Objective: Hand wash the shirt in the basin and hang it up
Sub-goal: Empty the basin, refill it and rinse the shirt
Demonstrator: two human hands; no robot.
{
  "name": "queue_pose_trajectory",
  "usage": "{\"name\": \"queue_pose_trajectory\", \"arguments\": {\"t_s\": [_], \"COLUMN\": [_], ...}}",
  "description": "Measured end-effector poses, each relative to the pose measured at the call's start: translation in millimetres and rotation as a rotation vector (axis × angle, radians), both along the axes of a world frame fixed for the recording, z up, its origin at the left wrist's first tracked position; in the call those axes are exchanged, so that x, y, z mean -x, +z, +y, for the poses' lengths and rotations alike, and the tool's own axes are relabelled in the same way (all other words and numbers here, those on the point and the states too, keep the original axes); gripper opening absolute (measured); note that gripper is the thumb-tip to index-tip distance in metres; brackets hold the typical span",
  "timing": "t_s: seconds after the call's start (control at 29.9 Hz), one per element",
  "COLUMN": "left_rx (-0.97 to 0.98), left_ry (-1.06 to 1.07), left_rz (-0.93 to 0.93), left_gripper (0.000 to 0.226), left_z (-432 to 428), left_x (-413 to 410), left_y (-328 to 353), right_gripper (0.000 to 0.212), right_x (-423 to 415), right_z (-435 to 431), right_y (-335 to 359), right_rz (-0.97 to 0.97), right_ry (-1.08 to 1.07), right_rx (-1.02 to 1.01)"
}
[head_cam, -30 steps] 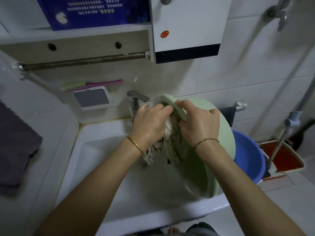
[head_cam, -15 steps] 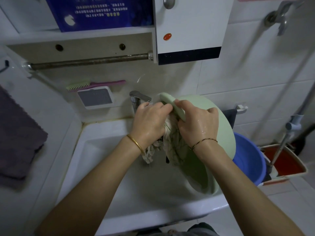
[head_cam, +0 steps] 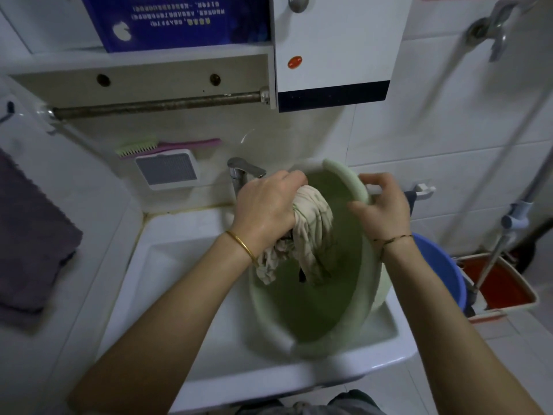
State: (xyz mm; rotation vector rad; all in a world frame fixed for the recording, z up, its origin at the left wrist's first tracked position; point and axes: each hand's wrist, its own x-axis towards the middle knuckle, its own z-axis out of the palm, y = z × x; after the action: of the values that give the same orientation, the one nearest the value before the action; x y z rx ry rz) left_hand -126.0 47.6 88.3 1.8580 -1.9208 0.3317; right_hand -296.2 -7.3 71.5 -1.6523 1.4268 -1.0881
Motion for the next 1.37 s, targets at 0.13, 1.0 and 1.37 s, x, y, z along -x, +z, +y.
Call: {"name": "queue_pose_trajectory", "arguments": {"t_s": [0.13,1.0,1.37], "left_rx": [-0.091,-0.459,-0.441], "left_ry": [0.026,0.326,0.308], "left_rz": [0.071,1.608,1.979], "left_gripper": [0.024,0.020,0.037], "left_z": [-4.4,-66.5,-93.1], "left_x": [5.8,-68.7,-85.5], "left_y": [-2.5,-43.0,-20.5], "right_gripper": [0.042,0.043,0.027], "right_x": [15.7,-6.9,-70.4], "right_z": [-22.3,-57.7,-63.1], "right_y": [-31.6,-159.0,-129.0], "right_rz": [-0.264,0.214,0.198], "right_ry": [-0.052,0.066,0.069], "right_rx": [-0.225,-0.537,0.025]}}
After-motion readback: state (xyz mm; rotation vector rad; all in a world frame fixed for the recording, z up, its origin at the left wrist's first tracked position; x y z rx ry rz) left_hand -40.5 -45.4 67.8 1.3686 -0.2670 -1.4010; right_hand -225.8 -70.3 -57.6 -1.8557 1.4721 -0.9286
